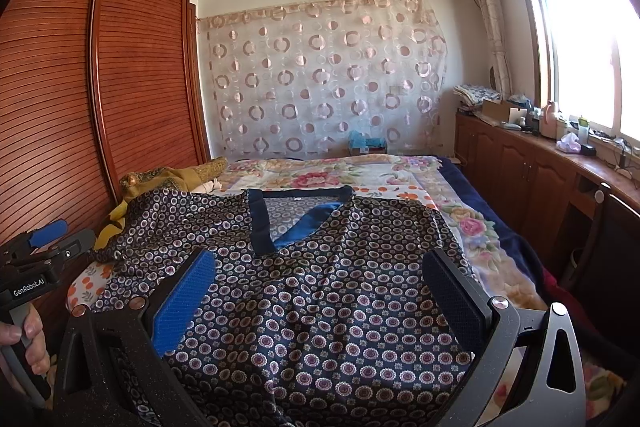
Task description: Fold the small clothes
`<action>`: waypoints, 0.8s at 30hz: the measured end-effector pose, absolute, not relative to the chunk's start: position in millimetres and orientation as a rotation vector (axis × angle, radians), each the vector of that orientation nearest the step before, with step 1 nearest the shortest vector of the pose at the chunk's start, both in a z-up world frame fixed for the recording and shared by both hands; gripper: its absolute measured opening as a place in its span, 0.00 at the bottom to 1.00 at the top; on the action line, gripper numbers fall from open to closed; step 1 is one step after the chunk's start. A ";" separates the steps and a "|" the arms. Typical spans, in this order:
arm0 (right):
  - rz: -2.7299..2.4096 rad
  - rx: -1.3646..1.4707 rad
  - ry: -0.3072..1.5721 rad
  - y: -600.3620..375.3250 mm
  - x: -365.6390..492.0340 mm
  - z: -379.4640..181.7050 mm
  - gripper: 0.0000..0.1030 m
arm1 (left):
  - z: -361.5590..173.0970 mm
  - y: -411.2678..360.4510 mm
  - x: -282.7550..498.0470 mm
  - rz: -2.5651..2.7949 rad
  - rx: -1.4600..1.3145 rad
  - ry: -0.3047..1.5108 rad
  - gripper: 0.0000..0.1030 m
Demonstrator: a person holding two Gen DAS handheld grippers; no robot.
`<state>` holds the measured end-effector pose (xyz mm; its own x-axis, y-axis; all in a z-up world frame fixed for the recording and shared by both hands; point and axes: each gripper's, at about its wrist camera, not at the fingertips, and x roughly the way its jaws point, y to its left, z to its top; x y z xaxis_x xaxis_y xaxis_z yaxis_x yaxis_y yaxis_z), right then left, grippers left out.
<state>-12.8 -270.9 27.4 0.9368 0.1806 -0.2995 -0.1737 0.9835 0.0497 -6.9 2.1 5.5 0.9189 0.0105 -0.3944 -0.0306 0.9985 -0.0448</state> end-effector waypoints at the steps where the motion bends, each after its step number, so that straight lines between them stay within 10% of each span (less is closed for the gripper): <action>1: 0.181 0.023 0.308 -270.6 -12.6 27.5 1.00 | 5.4 1.9 -6.9 0.022 -0.050 0.404 0.83; 24: 0.194 0.016 0.298 -267.2 -11.0 26.1 1.00 | 6.5 2.7 -6.9 0.023 -0.050 0.399 0.83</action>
<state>-11.0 -267.2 26.1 0.9373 0.1922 -0.2906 -0.1875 0.9813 0.0442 -6.9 2.7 6.5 0.9210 0.0125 -0.3893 -0.0324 0.9985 -0.0444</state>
